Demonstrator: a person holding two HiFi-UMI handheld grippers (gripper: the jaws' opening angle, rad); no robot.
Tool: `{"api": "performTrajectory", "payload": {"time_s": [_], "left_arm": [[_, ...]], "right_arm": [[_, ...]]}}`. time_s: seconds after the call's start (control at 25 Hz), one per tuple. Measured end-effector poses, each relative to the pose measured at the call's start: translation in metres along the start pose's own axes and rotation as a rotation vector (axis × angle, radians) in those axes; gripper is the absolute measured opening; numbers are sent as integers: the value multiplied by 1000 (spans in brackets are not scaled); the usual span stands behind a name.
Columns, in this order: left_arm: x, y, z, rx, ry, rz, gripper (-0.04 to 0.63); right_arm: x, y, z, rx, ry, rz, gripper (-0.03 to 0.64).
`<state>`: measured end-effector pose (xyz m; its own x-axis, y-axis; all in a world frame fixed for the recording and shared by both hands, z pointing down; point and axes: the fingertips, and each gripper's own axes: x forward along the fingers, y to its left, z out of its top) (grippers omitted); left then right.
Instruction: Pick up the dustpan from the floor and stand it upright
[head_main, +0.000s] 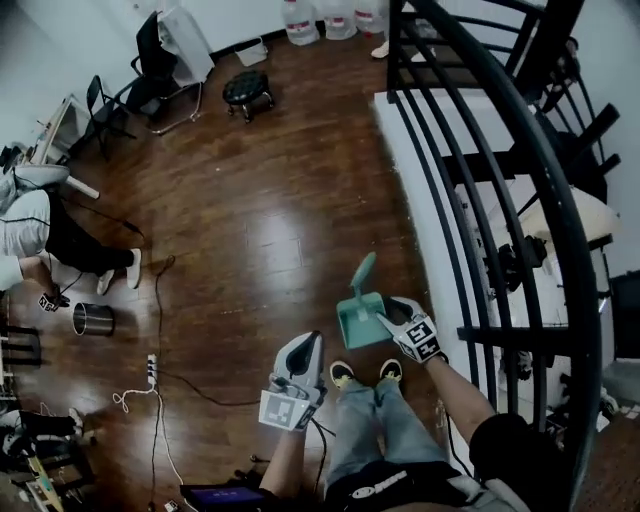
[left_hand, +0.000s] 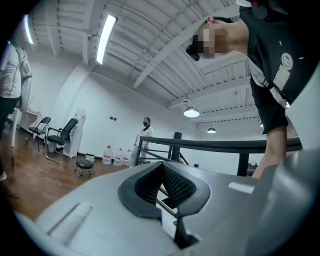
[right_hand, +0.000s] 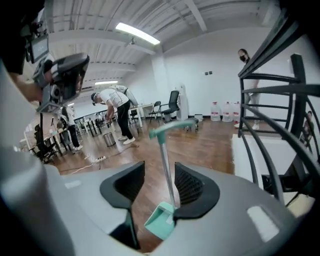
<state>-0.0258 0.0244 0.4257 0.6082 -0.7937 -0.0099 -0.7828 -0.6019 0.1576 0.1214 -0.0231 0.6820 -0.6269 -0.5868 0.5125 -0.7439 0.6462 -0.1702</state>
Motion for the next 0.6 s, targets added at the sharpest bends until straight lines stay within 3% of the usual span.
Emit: {"api": "performTrajectory", "payload": {"time_s": [0.12, 0.28, 0.44, 0.6], "left_arm": [[-5, -28, 45, 26, -19, -36, 15], [-13, -73, 106, 75, -63, -120, 15], [-19, -85, 167, 35, -174, -131, 15], [-33, -76, 189, 26, -195, -128, 15]], "right_arm": [[-81, 11, 82, 37, -168, -62, 79], [-174, 57, 198, 45, -395, -78, 7], [-212, 116, 279, 33, -546, -36, 5], [-210, 167, 318, -9, -593, 26, 5]]}}
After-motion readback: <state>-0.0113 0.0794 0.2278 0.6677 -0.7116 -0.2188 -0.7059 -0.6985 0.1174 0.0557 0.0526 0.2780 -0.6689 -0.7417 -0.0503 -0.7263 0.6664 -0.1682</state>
